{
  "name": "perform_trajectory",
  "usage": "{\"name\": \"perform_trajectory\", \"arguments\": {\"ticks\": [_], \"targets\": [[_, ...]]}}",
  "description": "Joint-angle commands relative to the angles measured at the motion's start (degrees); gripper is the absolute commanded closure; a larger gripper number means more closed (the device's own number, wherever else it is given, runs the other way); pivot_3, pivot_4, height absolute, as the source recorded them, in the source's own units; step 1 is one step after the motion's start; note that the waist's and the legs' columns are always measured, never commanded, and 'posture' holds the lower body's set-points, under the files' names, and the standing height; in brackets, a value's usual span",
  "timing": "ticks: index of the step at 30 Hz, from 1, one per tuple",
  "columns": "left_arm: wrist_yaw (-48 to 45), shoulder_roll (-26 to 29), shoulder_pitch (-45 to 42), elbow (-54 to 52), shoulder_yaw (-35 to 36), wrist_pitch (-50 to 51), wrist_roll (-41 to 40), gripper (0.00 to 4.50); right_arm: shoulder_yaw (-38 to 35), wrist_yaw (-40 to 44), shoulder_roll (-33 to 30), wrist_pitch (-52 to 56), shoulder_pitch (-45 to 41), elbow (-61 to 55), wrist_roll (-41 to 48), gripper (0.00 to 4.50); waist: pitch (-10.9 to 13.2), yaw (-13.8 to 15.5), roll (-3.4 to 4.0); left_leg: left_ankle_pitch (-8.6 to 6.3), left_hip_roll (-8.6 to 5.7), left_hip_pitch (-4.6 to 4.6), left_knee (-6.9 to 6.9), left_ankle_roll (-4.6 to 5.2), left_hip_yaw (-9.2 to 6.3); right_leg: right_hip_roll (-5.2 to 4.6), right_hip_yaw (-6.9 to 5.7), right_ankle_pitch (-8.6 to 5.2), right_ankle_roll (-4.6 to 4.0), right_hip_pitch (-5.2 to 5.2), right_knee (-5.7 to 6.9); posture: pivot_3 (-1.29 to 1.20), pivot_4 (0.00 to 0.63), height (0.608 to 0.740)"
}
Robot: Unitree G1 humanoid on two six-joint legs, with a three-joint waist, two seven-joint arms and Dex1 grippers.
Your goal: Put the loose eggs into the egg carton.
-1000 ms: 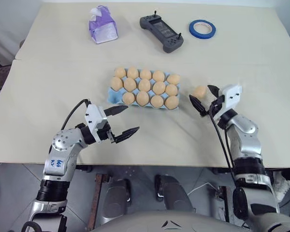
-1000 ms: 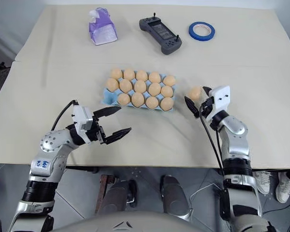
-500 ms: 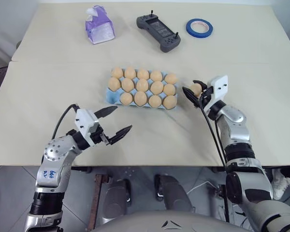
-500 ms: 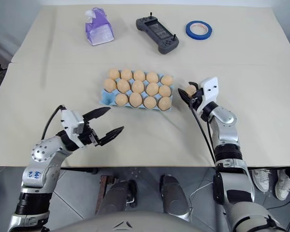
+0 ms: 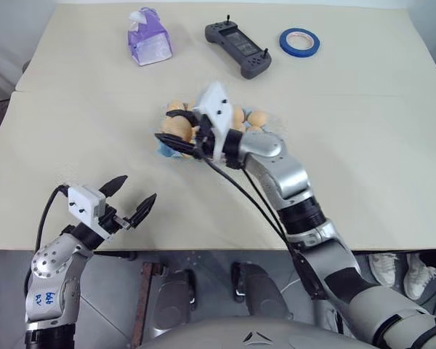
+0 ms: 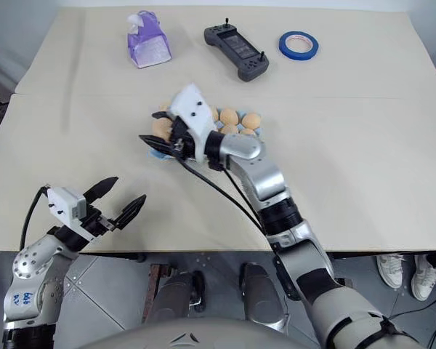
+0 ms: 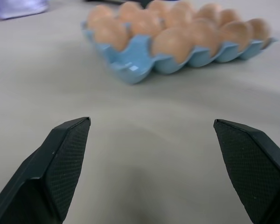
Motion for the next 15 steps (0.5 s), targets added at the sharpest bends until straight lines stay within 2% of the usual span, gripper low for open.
{"name": "perform_trajectory", "arguments": {"ticks": [1, 5, 12, 15], "targets": [[0.66, -0.47, 1.06, -3.94, 0.76, -0.85, -1.06, 0.00, 1.41, -1.72, 2.69, -2.95, -2.98, 4.97, -2.80, 1.93, 0.00, -0.02, 0.00, -0.01, 0.00, -0.04, -0.01, 0.02, 0.01, -0.07, -0.16, 0.00, 0.00, -0.02, -0.05, 0.00, 0.150, 0.740], [1.41, -0.93, 2.14, -5.54, 1.11, -0.58, -1.05, 0.00, 0.35, -2.21, 4.81, -6.28, -5.38, 13.09, -3.72, 1.93, 0.00, -0.06, 0.00, -0.01, 0.02, -0.34, -0.06, 0.05, -0.07, -0.09, -0.40, 0.01, 0.00, -0.23, -0.15, 0.00, 0.150, 0.740], [2.12, -1.32, 2.64, -6.79, 0.61, -0.18, -1.13, 0.00, 0.12, -1.61, 7.55, -9.82, -7.70, 18.58, -4.52, 0.05, 0.00, -0.94, 0.00, -0.09, 0.06, -0.47, -0.08, 0.09, -0.09, -0.08, -0.56, 0.02, 0.03, -0.29, -0.25, 0.00, 0.150, 0.740], [1.96, -1.07, 2.35, -7.04, 0.44, 0.06, -1.29, 0.00, -0.32, -0.66, 6.02, -10.87, -6.60, 14.57, -4.03, 0.05, 0.00, -1.27, 0.00, -0.08, 0.06, -0.48, -0.06, 0.10, -0.10, -0.08, -0.57, 0.02, 0.04, -0.28, -0.24, 0.00, 0.150, 0.740]]}}
